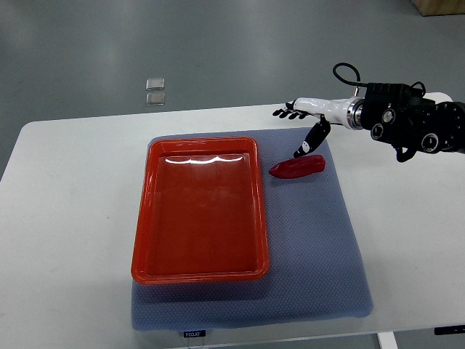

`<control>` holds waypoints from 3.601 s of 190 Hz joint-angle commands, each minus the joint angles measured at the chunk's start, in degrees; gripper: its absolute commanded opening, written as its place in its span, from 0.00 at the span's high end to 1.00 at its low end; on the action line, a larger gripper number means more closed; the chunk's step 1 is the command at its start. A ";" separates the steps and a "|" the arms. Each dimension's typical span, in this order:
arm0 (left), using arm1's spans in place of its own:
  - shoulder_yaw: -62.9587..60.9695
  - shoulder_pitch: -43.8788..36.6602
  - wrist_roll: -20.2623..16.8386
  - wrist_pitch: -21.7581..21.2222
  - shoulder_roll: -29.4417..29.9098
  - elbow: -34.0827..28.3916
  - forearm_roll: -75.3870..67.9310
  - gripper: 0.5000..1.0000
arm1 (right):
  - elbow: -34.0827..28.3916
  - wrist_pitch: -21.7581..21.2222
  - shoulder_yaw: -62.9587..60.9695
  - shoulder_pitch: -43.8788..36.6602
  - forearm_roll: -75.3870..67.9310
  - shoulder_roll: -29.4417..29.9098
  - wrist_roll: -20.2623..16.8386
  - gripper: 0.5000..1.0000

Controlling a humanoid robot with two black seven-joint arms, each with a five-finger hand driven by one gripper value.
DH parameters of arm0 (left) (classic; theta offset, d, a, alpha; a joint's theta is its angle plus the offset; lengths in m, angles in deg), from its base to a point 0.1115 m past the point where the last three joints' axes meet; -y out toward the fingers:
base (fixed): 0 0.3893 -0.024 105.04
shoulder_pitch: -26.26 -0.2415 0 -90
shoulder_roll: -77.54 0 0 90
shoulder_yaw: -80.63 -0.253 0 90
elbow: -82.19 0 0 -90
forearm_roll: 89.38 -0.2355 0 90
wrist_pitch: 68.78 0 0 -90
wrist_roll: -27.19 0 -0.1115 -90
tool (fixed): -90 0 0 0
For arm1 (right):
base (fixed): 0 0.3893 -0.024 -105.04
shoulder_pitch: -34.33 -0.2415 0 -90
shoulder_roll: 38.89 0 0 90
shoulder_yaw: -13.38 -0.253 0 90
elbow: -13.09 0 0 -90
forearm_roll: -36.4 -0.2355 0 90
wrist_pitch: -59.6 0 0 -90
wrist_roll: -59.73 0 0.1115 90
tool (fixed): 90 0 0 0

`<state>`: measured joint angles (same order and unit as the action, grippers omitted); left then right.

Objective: Place red pepper on red tray
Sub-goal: 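Rotate the right hand palm-down and move it over the red pepper, then lower the right hand and close its fingers around the red pepper, then lift the red pepper and carry it over the red tray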

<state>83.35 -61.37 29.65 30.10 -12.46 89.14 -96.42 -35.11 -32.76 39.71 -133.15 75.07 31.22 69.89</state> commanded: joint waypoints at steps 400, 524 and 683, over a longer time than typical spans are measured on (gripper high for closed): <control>0.09 0.00 0.00 0.00 0.00 0.00 0.00 0.00 | 3.12 -4.93 1.36 -2.41 19.25 5.40 -6.56 1.00; 0.09 0.00 0.00 0.00 0.00 -0.09 0.00 0.00 | 2.41 -5.11 -7.17 -9.00 18.28 18.93 -3.13 0.99; 0.09 0.00 0.00 0.00 0.00 -0.27 0.00 0.00 | 2.42 -4.32 -8.40 0.41 18.37 19.90 -3.13 0.84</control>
<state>83.44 -61.37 29.65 30.07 -12.46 88.87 -96.40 -32.70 -37.18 32.26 -133.28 93.44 51.12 66.76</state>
